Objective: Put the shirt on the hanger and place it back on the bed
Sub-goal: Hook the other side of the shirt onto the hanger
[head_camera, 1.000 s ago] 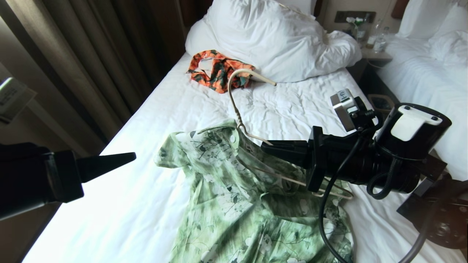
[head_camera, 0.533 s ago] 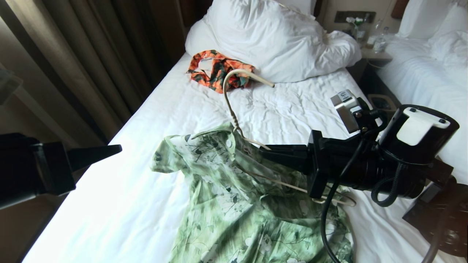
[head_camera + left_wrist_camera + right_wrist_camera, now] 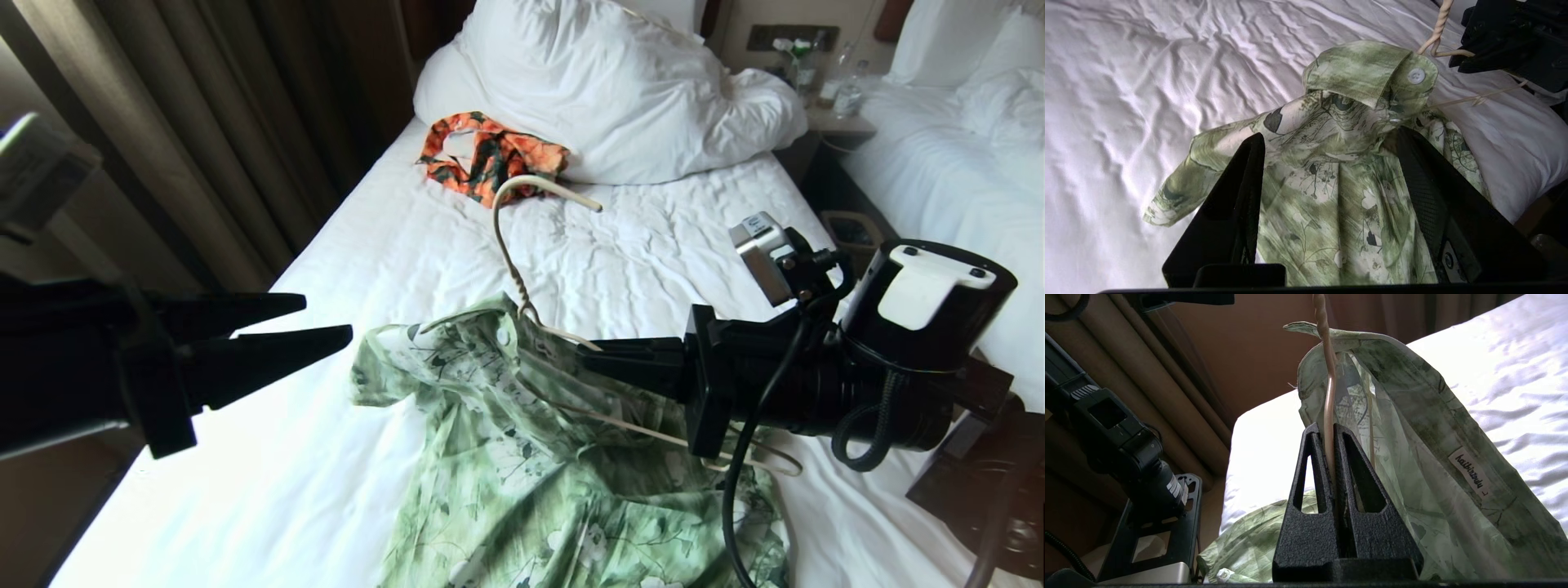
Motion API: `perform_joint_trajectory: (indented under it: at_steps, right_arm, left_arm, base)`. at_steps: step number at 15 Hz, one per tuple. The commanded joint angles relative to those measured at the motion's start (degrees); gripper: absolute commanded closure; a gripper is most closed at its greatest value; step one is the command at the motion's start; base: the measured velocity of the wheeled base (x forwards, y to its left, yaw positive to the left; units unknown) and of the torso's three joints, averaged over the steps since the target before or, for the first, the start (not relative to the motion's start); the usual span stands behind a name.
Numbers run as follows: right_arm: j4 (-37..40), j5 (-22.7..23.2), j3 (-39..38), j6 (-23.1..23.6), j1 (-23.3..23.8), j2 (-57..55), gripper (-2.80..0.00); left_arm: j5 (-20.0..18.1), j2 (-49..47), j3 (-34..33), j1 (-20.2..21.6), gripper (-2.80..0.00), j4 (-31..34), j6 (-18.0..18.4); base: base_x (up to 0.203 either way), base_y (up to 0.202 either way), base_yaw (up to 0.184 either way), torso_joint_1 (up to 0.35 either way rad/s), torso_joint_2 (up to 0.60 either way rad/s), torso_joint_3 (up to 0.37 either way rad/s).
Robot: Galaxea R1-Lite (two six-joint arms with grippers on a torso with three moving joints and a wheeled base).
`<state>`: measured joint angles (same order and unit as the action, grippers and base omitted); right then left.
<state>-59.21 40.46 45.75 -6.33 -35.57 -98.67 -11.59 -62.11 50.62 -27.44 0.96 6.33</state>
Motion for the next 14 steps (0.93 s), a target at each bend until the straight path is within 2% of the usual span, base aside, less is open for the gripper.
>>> perform_joint_trajectory:
  at_steps: [1,4,7,9,14]
  right_arm:
    - [-0.5,0.3,0.0,-0.2,0.0,-0.3,0.0]
    - [-0.6,0.4,-0.1,-0.2,-0.2,-0.1,0.0]
    - [-0.6,0.5,0.0,-0.2,-0.7,-0.1,0.0]
    - [-0.6,0.5,0.3,-0.2,-0.7,0.1,0.0]
    - [-0.6,0.4,0.1,-0.2,-1.2,0.1,0.0]
  left_arm:
    - [-0.9,-5.7,-0.7,0.0,-2.8,-4.0,3.2]
    - [-1.3,-11.7,-0.9,0.0,-2.8,-9.3,6.7]
    - [-6.5,-13.5,-1.7,0.0,-2.8,-10.5,9.9]
    - [-8.0,-15.0,-1.6,0.0,-2.8,-11.9,10.1]
    - [-8.8,-22.3,-1.1,-0.7,-2.8,-21.9,10.3]
  base:
    - [0.0,0.0,0.0,0.0,0.0,0.0]
    - [0.0,0.0,0.0,0.0,0.0,0.0]
    - [0.0,0.0,0.0,0.0,0.0,0.0]
    - [0.0,0.0,0.0,0.0,0.0,0.0]
    - [0.0,0.0,0.0,0.0,0.0,0.0]
